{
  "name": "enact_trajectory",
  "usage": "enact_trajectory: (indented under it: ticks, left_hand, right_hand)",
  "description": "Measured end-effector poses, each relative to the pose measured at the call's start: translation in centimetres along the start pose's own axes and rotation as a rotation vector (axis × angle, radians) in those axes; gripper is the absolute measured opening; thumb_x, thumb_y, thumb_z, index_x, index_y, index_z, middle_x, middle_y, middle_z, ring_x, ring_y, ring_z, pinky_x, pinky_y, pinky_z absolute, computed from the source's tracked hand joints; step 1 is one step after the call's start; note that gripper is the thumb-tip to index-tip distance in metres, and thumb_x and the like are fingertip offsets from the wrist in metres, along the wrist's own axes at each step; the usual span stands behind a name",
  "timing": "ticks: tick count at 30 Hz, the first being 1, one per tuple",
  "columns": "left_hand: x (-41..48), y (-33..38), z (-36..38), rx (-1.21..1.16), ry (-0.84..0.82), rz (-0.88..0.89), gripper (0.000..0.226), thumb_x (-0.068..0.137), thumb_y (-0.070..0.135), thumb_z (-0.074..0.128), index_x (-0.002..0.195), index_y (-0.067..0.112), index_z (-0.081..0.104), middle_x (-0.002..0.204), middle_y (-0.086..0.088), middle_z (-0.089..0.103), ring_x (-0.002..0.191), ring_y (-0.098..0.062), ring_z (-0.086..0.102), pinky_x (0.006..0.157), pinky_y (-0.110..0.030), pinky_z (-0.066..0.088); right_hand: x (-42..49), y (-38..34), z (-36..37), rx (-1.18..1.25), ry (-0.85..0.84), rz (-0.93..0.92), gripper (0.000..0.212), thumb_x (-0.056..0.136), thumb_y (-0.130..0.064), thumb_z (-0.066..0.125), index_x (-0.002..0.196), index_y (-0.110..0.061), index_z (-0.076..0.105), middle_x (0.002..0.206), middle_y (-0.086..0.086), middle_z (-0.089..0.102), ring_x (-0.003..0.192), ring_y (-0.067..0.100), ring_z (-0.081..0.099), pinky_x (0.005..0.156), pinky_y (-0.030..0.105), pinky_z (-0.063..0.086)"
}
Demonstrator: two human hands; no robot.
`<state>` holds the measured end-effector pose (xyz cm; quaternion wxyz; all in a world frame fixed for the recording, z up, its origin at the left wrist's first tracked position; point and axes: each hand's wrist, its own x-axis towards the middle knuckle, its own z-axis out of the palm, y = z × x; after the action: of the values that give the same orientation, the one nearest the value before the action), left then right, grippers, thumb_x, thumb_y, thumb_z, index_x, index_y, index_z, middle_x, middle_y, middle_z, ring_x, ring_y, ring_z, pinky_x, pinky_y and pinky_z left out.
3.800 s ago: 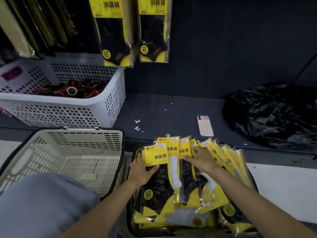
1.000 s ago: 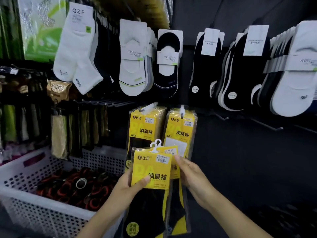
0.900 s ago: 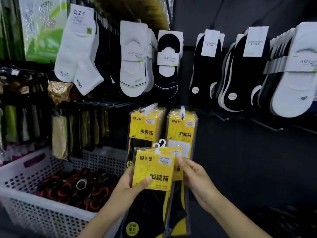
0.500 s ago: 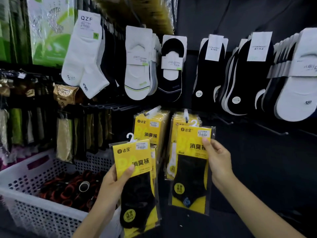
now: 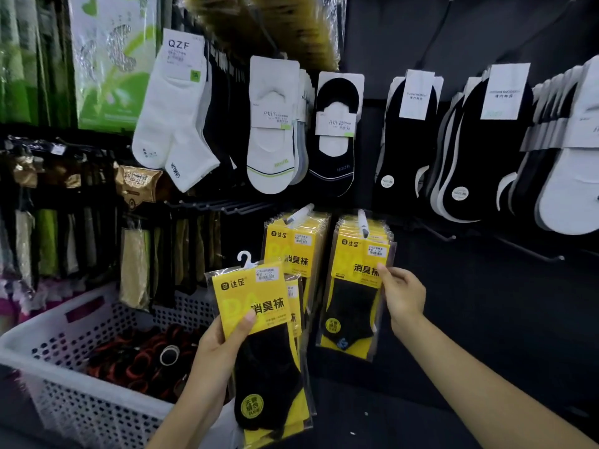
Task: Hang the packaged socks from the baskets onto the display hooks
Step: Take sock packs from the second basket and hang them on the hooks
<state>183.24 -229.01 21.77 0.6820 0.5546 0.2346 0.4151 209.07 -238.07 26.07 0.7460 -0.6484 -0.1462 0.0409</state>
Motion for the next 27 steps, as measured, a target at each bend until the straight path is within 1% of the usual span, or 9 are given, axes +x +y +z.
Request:
enact_trajectory:
  ticks: [2, 5, 8, 10, 11, 13, 18, 24, 27]
  left_hand:
    - [0.0, -0.2, 0.1, 0.007, -0.014, -0.015, 0.044, 0.072, 0.043, 0.065, 0.112, 0.027, 0.064, 0.107, 0.007, 0.073, 0.100, -0.010, 0.068, 0.088, -0.031, 0.048]
    - [0.1, -0.6, 0.4, 0.003, -0.034, -0.037, 0.042, 0.074, 0.039, 0.063, 0.113, 0.024, 0.065, 0.106, 0.006, 0.073, 0.098, -0.009, 0.069, 0.090, -0.033, 0.049]
    - [-0.1, -1.0, 1.1, 0.052, -0.069, -0.053, 0.040, 0.077, 0.037, 0.062, 0.114, 0.024, 0.065, 0.109, 0.006, 0.072, 0.104, -0.012, 0.067, 0.101, -0.040, 0.045]
    - [-0.3, -1.4, 1.7, 0.067, -0.092, -0.074, 0.039, 0.079, 0.035, 0.061, 0.116, 0.022, 0.064, 0.109, 0.003, 0.073, 0.105, -0.016, 0.067, 0.101, -0.042, 0.046]
    - [-0.5, -1.6, 2.0, 0.070, -0.095, -0.083, 0.037, 0.082, 0.034, 0.061, 0.116, 0.022, 0.064, 0.107, 0.003, 0.073, 0.103, -0.015, 0.068, 0.099, -0.041, 0.047]
    - [-0.7, -1.9, 2.5, 0.069, -0.092, -0.096, 0.032, 0.085, 0.030, 0.060, 0.116, 0.021, 0.063, 0.105, 0.003, 0.074, 0.100, -0.013, 0.069, 0.096, -0.038, 0.049]
    - [-1.0, -2.0, 3.0, 0.037, -0.082, -0.082, 0.025, 0.088, 0.023, 0.059, 0.112, 0.022, 0.064, 0.106, 0.003, 0.074, 0.101, -0.012, 0.068, 0.093, -0.032, 0.048]
    - [-0.3, -1.6, 2.1, -0.012, 0.016, -0.033, 0.030, 0.082, 0.034, 0.060, 0.111, 0.026, 0.065, 0.106, 0.008, 0.073, 0.096, -0.003, 0.068, 0.093, -0.030, 0.044]
    - [-0.2, -1.5, 1.9, -0.022, 0.025, -0.006, 0.035, 0.080, 0.034, 0.061, 0.113, 0.023, 0.064, 0.106, 0.008, 0.073, 0.095, -0.003, 0.068, 0.089, -0.027, 0.044]
  right_hand:
    - [-0.5, 0.7, -0.4, -0.024, 0.081, 0.025, 0.030, 0.086, -0.023, 0.069, 0.111, -0.009, 0.058, 0.115, 0.010, 0.063, 0.099, 0.018, 0.060, 0.084, 0.031, 0.050]
    - [-2.7, 1.1, -1.2, -0.036, 0.069, 0.014, 0.034, 0.087, -0.026, 0.067, 0.115, -0.012, 0.053, 0.120, 0.008, 0.057, 0.100, 0.016, 0.055, 0.082, 0.027, 0.044]
    - [-6.2, 1.1, -1.4, 0.053, -0.301, 0.048, 0.024, 0.092, -0.034, 0.057, 0.109, -0.019, 0.057, 0.113, 0.006, 0.065, 0.097, 0.015, 0.065, 0.076, 0.023, 0.051]
    - [-8.1, 1.2, -1.5, 0.030, -0.584, 0.077, 0.028, 0.095, -0.040, 0.048, 0.114, -0.023, 0.059, 0.111, 0.001, 0.070, 0.099, 0.014, 0.068, 0.079, 0.024, 0.055]
    - [-8.8, 1.4, -1.6, 0.004, -0.681, 0.082, 0.031, 0.096, -0.041, 0.045, 0.117, -0.025, 0.060, 0.110, -0.001, 0.072, 0.101, 0.012, 0.068, 0.081, 0.025, 0.055]
    - [-9.5, 1.7, -1.9, -0.025, -0.753, 0.105, 0.032, 0.096, -0.041, 0.045, 0.117, -0.025, 0.063, 0.109, -0.003, 0.073, 0.101, 0.011, 0.068, 0.084, 0.027, 0.053]
    - [-9.1, 2.1, -3.2, 0.054, -0.659, 0.103, 0.027, 0.091, -0.029, 0.056, 0.110, -0.013, 0.066, 0.099, 0.004, 0.075, 0.092, 0.016, 0.071, 0.071, 0.021, 0.056]
    - [-6.5, 0.2, -5.0, 0.131, -0.363, -0.045, 0.015, 0.091, -0.021, 0.058, 0.101, -0.015, 0.068, 0.090, -0.001, 0.076, 0.082, 0.011, 0.073, 0.062, 0.016, 0.056]
    - [-4.8, -1.2, -5.3, 0.151, -0.289, -0.114, 0.014, 0.091, -0.021, 0.058, 0.099, -0.018, 0.068, 0.089, -0.002, 0.076, 0.081, 0.009, 0.072, 0.061, 0.016, 0.056]
